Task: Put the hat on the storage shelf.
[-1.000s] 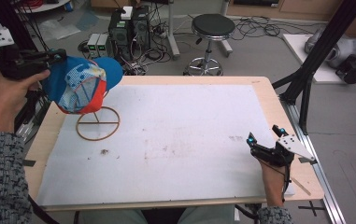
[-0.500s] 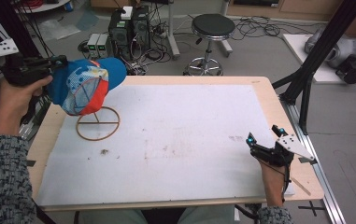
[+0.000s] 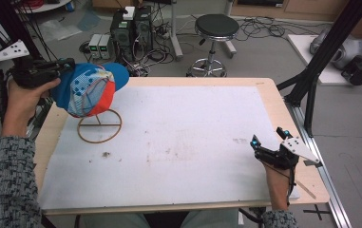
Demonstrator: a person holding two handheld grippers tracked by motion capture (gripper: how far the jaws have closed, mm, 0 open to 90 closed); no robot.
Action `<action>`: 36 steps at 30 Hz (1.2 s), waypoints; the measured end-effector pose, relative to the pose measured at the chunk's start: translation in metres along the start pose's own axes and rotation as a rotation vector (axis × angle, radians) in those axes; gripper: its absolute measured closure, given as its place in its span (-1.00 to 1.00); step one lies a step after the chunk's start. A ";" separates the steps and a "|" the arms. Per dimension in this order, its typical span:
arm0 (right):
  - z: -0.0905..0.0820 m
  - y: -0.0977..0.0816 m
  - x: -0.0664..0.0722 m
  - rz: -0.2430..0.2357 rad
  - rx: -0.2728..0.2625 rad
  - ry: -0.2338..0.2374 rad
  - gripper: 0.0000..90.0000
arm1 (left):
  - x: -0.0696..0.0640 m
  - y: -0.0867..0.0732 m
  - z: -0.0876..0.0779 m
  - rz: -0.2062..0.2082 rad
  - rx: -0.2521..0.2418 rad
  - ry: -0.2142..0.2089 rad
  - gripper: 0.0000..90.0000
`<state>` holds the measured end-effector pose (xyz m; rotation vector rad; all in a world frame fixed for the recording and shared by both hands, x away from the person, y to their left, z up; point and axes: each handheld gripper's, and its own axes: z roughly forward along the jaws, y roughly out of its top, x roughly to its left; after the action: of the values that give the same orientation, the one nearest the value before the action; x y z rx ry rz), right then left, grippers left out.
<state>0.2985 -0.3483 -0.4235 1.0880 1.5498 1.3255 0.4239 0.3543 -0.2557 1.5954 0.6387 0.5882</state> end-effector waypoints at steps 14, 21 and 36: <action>0.000 0.000 0.000 -0.005 0.002 0.000 -0.90 | 0.001 -0.002 -0.001 -0.005 0.010 -0.027 0.69; 0.000 0.000 0.001 -0.003 0.000 0.001 -0.90 | 0.000 -0.003 -0.001 -0.007 0.009 -0.014 0.47; 0.001 0.000 0.001 -0.008 0.003 0.000 -0.90 | 0.001 -0.002 -0.013 -0.017 -0.027 0.009 0.36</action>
<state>0.2989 -0.3476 -0.4238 1.0830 1.5552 1.3184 0.4153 0.3642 -0.2557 1.5617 0.6482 0.5891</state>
